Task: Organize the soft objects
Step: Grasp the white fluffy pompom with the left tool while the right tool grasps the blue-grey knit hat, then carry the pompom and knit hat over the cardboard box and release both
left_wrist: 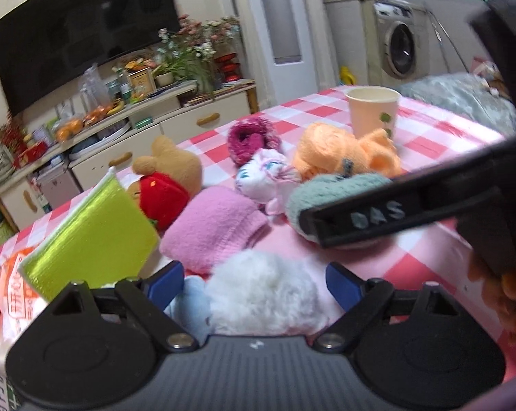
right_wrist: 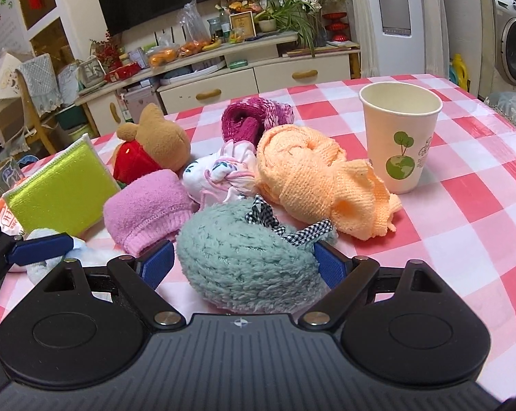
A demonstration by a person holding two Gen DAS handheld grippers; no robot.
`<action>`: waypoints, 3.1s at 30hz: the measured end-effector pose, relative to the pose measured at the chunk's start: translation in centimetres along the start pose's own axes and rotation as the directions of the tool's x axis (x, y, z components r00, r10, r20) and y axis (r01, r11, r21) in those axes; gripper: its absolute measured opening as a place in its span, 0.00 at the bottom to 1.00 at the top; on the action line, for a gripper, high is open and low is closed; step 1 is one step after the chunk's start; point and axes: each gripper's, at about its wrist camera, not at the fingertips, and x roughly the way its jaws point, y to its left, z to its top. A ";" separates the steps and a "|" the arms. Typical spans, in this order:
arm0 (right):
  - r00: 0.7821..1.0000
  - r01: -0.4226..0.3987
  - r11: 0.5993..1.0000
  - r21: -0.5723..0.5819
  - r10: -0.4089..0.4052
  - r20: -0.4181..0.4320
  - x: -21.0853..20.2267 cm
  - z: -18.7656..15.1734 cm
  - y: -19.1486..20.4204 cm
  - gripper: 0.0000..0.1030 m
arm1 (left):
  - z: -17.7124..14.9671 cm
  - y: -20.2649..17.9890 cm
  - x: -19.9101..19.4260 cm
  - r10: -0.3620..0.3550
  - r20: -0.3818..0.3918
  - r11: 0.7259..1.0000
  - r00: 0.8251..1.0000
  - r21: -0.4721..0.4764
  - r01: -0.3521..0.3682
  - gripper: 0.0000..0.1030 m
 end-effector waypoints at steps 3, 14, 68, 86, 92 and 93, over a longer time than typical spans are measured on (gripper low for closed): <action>1.000 0.003 1.000 0.000 -0.003 -0.007 0.2 0.1 -0.1 1.00 | 0.1 -0.6 -0.3 0.004 0.004 0.999 1.000 0.054 -0.004 0.87; 1.000 -0.003 1.000 0.004 0.003 -0.017 0.4 0.1 -0.4 1.00 | -0.4 -1.2 -0.2 -0.023 -0.002 0.990 1.000 0.138 0.023 0.77; 0.989 -0.132 0.990 -0.045 0.134 0.065 -2.3 0.1 6.9 0.90 | -0.6 12.7 -8.1 -0.087 0.147 0.852 0.985 -0.502 0.150 0.47; 0.968 -0.223 0.968 -0.115 0.234 0.093 -3.8 1.6 12.7 0.90 | -1.8 17.5 -11.9 -0.015 0.243 0.803 0.970 -0.576 0.157 0.47; 0.954 -0.266 0.951 -0.156 0.283 0.100 -4.2 2.0 15.6 0.90 | -2.5 19.1 -13.1 0.014 0.265 0.787 0.964 -0.598 0.152 0.47; 0.951 -0.275 0.947 -0.163 0.294 0.099 -4.2 2.1 16.1 0.90 | -2.6 19.3 -13.3 0.021 0.267 0.785 0.963 -0.602 0.149 0.47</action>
